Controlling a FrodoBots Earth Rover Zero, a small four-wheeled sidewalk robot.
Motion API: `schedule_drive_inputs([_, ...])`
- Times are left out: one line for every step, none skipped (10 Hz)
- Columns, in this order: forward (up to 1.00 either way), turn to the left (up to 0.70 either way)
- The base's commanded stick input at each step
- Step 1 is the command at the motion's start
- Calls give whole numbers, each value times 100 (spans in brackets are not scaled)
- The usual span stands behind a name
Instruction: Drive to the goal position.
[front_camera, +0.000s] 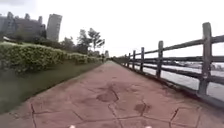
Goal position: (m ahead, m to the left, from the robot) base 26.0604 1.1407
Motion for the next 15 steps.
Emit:
schedule_drive_inputs([100, 5])
schedule_drive_inputs([100, 5])
schedule_drive_inputs([100, 5])
schedule_drive_inputs([100, 5])
schedule_drive_inputs([100, 5])
schedule_drive_inputs([100, 5])
schedule_drive_inputs([100, 5])
schedule_drive_inputs([100, 5])
schedule_drive_inputs([100, 5])
schedule_drive_inputs([100, 5])
schedule_drive_inputs([100, 5])
schedule_drive_inputs([100, 5])
schedule_drive_inputs([100, 5])
schedule_drive_inputs([100, 5])
schedule_drive_inputs([100, -35])
